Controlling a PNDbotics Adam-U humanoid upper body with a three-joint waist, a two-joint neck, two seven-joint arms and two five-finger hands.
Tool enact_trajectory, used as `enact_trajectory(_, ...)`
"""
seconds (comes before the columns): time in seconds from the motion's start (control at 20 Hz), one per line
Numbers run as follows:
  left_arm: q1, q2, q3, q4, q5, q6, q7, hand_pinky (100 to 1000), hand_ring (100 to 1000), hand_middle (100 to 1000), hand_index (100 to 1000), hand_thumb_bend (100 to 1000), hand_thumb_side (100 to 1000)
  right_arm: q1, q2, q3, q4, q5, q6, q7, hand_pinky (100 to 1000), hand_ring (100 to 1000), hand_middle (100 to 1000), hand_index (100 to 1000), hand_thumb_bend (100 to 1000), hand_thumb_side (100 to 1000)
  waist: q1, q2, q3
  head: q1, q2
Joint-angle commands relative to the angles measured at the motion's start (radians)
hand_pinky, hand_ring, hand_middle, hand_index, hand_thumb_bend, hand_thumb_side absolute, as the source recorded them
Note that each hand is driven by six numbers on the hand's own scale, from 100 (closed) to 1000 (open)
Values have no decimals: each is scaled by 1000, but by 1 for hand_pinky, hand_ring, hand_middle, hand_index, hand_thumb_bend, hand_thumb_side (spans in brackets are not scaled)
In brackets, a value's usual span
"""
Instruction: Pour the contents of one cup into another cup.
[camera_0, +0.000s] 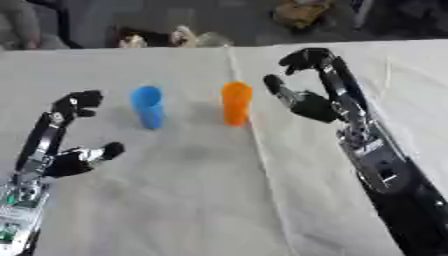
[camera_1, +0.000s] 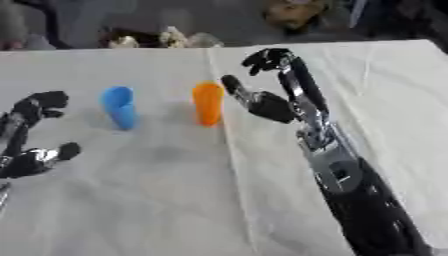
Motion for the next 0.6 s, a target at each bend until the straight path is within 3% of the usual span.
enact_trajectory(0.05,-32,14,-13,14,-13,19,6,751,796,777,862,835,616,-16,-11,-1,-20,-3,-1,0,722,770,485,655,465,633,3,-15,-2,0,-2)
enact_trajectory(0.25,-67,6,-25,73,-15,45,19,742,791,777,864,786,641,-16,-11,0,-20,-3,-2,1,722,770,485,655,463,634,3,-14,-4,0,0)
enact_trajectory(0.6,-136,-13,-45,163,-74,96,90,728,784,774,863,782,650,-16,-9,3,-20,-5,-3,3,722,770,485,655,461,636,3,-13,-10,3,1)
